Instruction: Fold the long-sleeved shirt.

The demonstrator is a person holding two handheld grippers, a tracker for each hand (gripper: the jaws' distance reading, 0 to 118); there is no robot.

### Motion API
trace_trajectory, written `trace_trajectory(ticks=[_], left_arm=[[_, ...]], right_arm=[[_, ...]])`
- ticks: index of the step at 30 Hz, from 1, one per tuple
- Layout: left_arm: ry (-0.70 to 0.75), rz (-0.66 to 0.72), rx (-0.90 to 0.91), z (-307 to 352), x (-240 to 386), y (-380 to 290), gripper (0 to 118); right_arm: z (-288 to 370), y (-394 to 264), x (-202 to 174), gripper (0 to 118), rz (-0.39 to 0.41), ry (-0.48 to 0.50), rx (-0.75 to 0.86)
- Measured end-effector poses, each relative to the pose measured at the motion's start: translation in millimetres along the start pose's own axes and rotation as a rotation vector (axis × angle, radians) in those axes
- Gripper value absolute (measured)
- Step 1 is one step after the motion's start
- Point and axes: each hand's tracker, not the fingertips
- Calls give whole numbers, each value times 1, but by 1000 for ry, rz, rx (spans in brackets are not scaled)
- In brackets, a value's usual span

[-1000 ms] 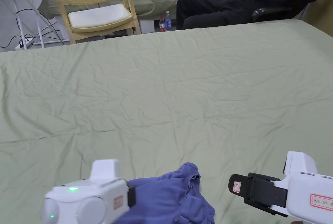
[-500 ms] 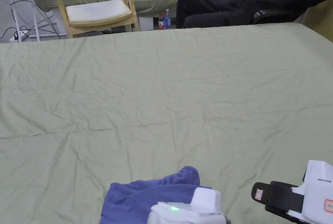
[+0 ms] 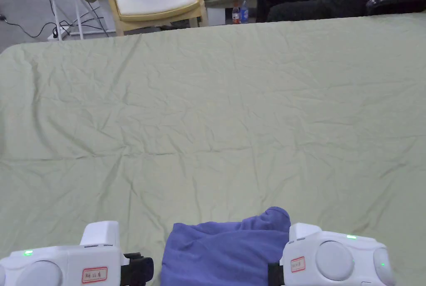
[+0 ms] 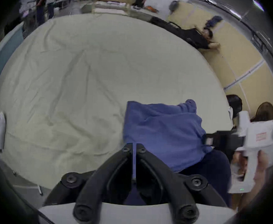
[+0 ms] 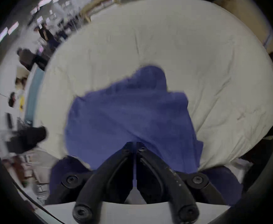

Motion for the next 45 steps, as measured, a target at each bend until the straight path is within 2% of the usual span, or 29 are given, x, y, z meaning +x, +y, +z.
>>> trace_trajectory(ticks=[1, 3, 6, 7, 8, 9, 10, 13, 15, 17, 19, 20, 21, 22, 23, 24, 25, 29, 33, 36, 40, 45], left_arm=[[-12, 3, -14, -3, -5, -1, 3], [-35, 20, -26, -8, -7, -1, 3], [-101, 54, -49, -20, -9, 1, 4], [-128, 59, -56, -24, -9, 3, 10], [-158, 66, -62, -30, -9, 6, 33], [-172, 62, -61, -37, -11, 8, 85], [-165, 50, -56, -46, -12, 10, 118], [-185, 5, -43, -74, -20, 17, 112], [-194, 60, -130, -93, -17, 22, 111], [-262, 102, -234, -111, -18, 27, 104], [-262, 91, -213, -115, -16, 32, 88], [-257, 79, -209, -113, -13, 34, 83], [-247, 54, -199, -112, -10, 36, 83], [-219, 27, -186, -111, -8, 38, 58], [-158, 23, -185, -110, -6, 37, 26], [-223, 59, -186, -110, -9, 36, 6], [-276, 118, -183, -109, -10, 35, 5], [-223, 94, -87, -83, -14, 31, 5], [-386, 178, -11, -32, -34, 27, 4], [-273, 101, 52, 7, -54, 25, 4], [-205, 194, 90, 49, -113, 24, 4], [89, 204, 93, 95, -202, 34, 4]], right_arm=[[-19, -1, 0, 7, -49, -35, -52], [-35, -3, 5, 6, -117, -3, -18], [-27, 5, 10, 6, -134, 19, -36], [-26, 5, 14, 6, -142, 31, -39], [-27, 5, 19, 6, -160, 49, -46], [-29, 5, 23, 6, -176, 70, -50], [-29, 5, 27, 6, -188, 88, -53], [-30, 3, 36, 6, -215, 127, -55], [-31, 2, 38, 6, -226, 142, -53], [-31, 2, 38, 6, -230, 146, -54], [-31, 3, 38, 6, -232, 148, -57], [-31, 3, 38, 6, -233, 148, -58], [-31, 3, 38, 6, -235, 147, -60], [-30, 3, 37, 6, -236, 145, -60], [-28, 3, 34, 6, -234, 140, -60], [-26, 3, 32, 6, -232, 140, -59], [-23, 3, 28, 6, -224, 119, -56], [-3, 0, 13, 6, -193, 98, 7], [24, -1, -23, 6, -141, 187, 108], [39, 1, -62, 6, -81, 257, 158], [56, 5, -124, 6, 39, 367, 207], [60, 4, -192, 6, 178, 466, 186]])
